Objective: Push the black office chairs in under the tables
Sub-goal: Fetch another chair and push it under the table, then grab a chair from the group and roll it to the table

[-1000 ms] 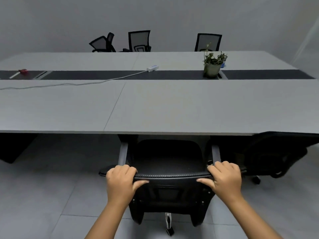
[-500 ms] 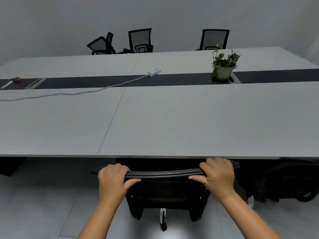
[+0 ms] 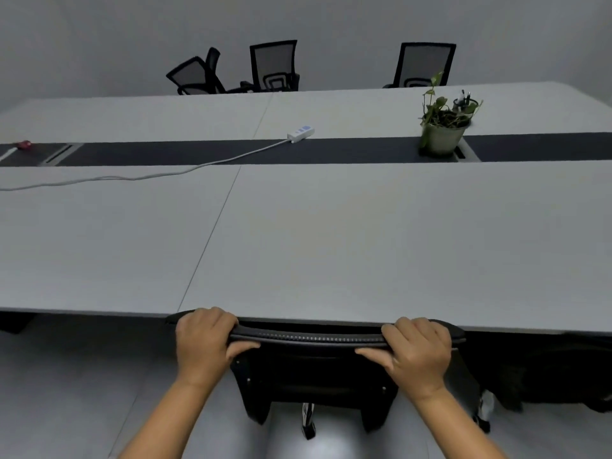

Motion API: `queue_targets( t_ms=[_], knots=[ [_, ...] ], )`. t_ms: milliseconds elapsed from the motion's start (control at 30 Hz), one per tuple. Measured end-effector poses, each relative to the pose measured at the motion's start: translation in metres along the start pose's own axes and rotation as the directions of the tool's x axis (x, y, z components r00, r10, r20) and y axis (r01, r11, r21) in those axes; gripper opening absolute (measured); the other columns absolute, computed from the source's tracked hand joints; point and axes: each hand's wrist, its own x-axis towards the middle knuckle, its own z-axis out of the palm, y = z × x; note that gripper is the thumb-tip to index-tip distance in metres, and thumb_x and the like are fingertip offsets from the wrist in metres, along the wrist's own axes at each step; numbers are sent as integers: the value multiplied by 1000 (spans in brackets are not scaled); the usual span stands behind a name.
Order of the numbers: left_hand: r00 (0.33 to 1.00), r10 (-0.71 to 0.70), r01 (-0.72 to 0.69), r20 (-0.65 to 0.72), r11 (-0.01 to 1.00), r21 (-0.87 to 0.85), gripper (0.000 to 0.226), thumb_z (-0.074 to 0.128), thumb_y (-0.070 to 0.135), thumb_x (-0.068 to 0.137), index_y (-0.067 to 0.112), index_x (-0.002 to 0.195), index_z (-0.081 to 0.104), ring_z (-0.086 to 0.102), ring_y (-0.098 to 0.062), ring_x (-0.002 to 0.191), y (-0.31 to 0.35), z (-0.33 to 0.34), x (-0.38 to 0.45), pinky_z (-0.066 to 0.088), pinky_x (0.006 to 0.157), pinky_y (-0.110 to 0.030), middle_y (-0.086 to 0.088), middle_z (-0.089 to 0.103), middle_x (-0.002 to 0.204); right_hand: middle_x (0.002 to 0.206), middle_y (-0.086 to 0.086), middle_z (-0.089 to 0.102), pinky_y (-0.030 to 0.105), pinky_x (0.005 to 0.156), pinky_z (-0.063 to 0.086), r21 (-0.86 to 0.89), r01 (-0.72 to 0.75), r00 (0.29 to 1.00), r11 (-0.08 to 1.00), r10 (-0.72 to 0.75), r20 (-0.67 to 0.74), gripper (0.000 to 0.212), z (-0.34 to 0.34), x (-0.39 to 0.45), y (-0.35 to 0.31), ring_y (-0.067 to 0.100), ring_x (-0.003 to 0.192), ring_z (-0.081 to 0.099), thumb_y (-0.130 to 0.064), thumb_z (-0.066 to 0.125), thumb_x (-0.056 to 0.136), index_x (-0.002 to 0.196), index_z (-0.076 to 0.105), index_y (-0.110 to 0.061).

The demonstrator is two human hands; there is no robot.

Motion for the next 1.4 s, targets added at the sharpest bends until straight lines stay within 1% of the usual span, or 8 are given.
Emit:
queue_targets(
  t_ms=[200,467,533,633,767,867,1033,1400],
  knots=[
    [999,-42,44,33,997,-68,84,17,71,84,8,50,62,53,-23,39,4,-9,-4,26,55,-22,-4,57,45,44,5,56,29,56,25,16,-61,989,998,58,139,76,-13,2,-9,24,39,53,-67,30,85,49,62,-8],
    [901,-413,430,135,807,-404,31,56,26,78,0,86,70,50,-14,97,16,-31,-79,41,83,-26,-5,66,95,115,8,60,20,108,26,454,-250,923,855,69,378,35,-35,-55,-104,26,109,47,-38,35,96,102,55,-11],
    [724,-615,682,312,574,-452,15,59,10,85,2,93,69,54,-17,103,25,-33,-120,36,86,-20,4,59,101,115,2,55,19,100,37,515,-337,802,788,-45,596,25,-32,-71,-125,22,113,51,-29,46,94,106,59,-12],
    [243,-800,922,548,14,-388,18,55,1,88,3,103,66,55,-18,99,40,-31,-180,37,73,0,-8,63,109,128,-5,47,-4,86,32,358,-592,274,721,-238,932,41,-17,-80,-143,8,118,45,-15,58,89,128,49,-14],
    [-158,-846,861,510,-370,-348,23,52,2,90,2,110,63,52,-15,97,55,-42,-241,35,83,-16,-11,62,116,128,-13,45,-6,71,30,347,-495,-102,797,-450,887,54,17,-90,-153,-4,102,46,-26,55,89,137,30,-31],
    [-303,-879,790,367,-447,-420,26,51,3,91,6,115,60,50,-15,101,71,-60,-266,33,86,-19,-10,60,111,125,-8,50,-4,72,33,440,-446,-184,779,-561,807,44,42,-81,-166,-24,88,49,-22,60,87,123,47,-42],
    [-558,-828,647,54,-476,-596,28,51,-1,90,6,117,56,50,-16,100,124,-93,-298,39,65,1,-7,57,109,119,-3,50,9,81,40,679,-265,-325,684,-727,605,45,47,-86,-224,5,98,50,-21,57,89,131,42,-18],
    [-941,-186,338,-283,-455,-824,22,57,-13,81,-6,102,62,55,-24,87,287,-145,-382,36,55,10,-24,64,102,111,-5,55,-2,69,39,894,-304,-564,330,-818,111,29,-84,-183,-336,7,92,55,-15,59,88,112,48,-27]
  ],
)
